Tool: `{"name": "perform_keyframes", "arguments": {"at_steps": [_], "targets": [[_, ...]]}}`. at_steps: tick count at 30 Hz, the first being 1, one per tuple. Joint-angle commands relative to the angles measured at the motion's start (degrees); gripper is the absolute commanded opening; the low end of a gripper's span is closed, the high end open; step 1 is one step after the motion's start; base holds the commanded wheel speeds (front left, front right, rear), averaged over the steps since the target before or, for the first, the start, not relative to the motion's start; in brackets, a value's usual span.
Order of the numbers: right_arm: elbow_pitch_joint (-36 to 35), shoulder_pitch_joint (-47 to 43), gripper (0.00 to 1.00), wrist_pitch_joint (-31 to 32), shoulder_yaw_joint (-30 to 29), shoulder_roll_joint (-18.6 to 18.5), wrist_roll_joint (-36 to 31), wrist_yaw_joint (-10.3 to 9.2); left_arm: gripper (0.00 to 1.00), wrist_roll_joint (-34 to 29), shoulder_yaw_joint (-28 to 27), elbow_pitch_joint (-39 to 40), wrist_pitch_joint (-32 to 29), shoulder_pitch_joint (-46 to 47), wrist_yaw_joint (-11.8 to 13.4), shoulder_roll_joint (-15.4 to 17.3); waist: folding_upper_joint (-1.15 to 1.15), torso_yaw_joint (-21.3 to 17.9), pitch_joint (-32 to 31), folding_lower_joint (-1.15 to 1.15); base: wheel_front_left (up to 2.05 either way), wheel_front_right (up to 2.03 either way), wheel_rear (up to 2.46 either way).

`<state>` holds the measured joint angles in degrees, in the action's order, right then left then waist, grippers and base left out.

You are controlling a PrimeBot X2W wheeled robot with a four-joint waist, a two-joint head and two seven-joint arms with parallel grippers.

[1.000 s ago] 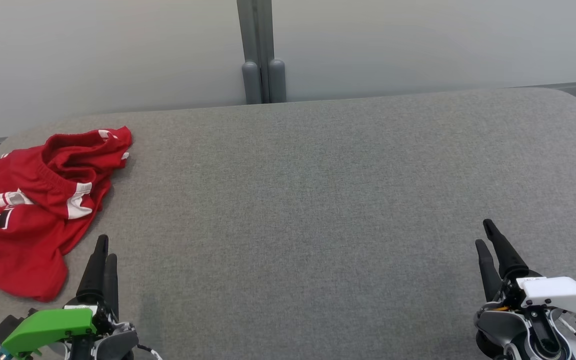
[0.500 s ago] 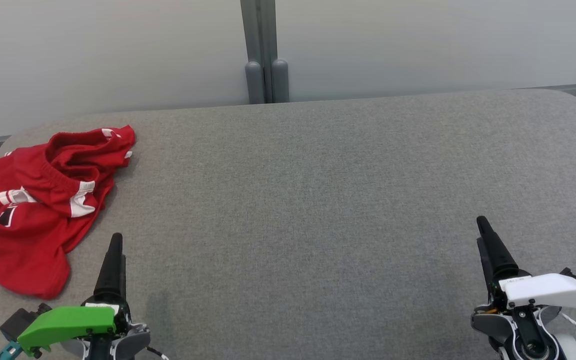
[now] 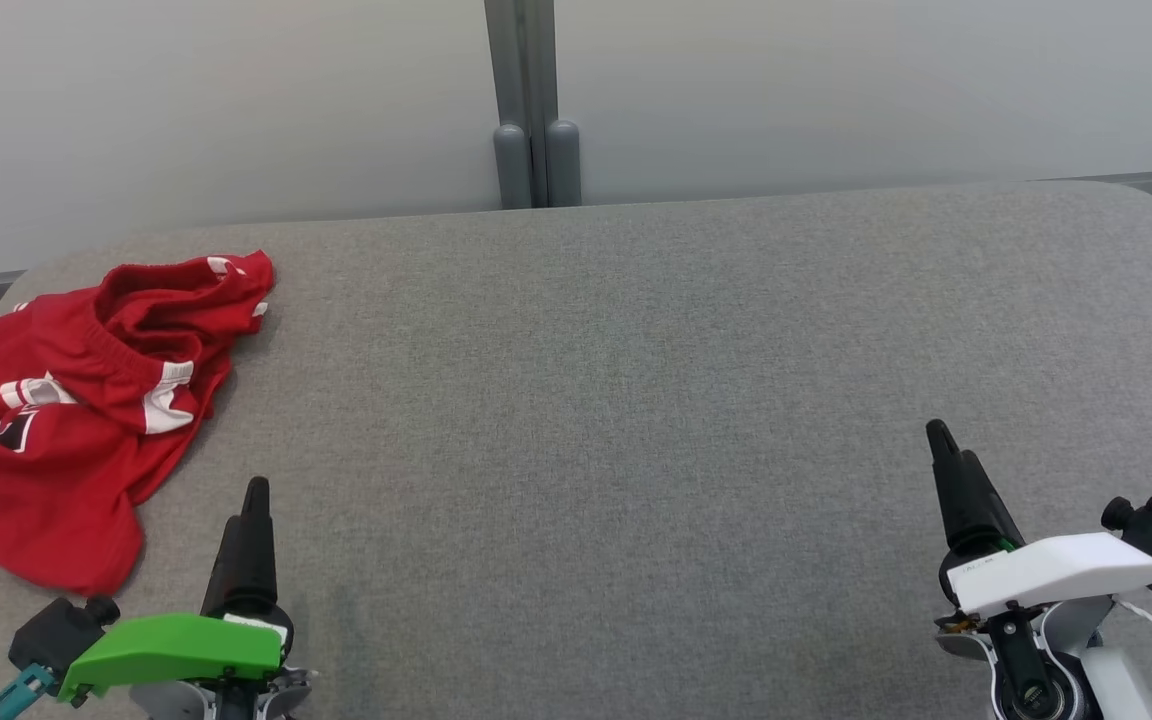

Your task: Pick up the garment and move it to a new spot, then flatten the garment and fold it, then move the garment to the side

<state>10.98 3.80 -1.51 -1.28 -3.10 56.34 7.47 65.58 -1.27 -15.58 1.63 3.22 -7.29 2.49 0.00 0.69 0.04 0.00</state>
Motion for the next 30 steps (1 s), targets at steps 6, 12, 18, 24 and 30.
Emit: {"name": "perform_keyframes", "arguments": {"at_steps": [6,12,18,24,30], "targets": [[-0.8,0.0,1.0,-1.7,0.7,-0.6,-7.8,0.02,1.0,-9.5,1.1,1.4,1.6,0.0,-0.1,0.4,0.0,0.0,0.0,0.0,0.0,0.0,0.0],[-0.4,-0.1,1.0,-2.9,0.8,-0.6,-13.3,0.02,1.0,-15.8,1.6,1.7,2.8,-0.6,-0.1,0.4,0.0,0.0,-0.1,0.0,0.0,0.0,0.0],[0.0,-0.3,1.0,-4.0,0.8,-0.6,-18.5,0.02,1.0,-20.7,1.8,1.2,3.9,-1.1,-0.1,0.4,0.0,-0.1,-0.1,0.0,0.0,0.0,0.0],[0.3,-0.5,1.0,-5.1,1.1,-0.6,-23.3,0.02,1.0,-25.5,2.3,0.9,4.9,-1.4,-0.2,0.4,0.0,-0.2,-0.2,0.0,0.0,0.0,0.0],[0.3,-0.8,1.0,-6.0,0.9,-0.6,-27.8,0.02,1.0,-29.8,2.6,1.0,5.9,-1.7,-0.2,0.4,0.0,-0.2,-0.2,0.0,0.0,0.0,0.0]]}}
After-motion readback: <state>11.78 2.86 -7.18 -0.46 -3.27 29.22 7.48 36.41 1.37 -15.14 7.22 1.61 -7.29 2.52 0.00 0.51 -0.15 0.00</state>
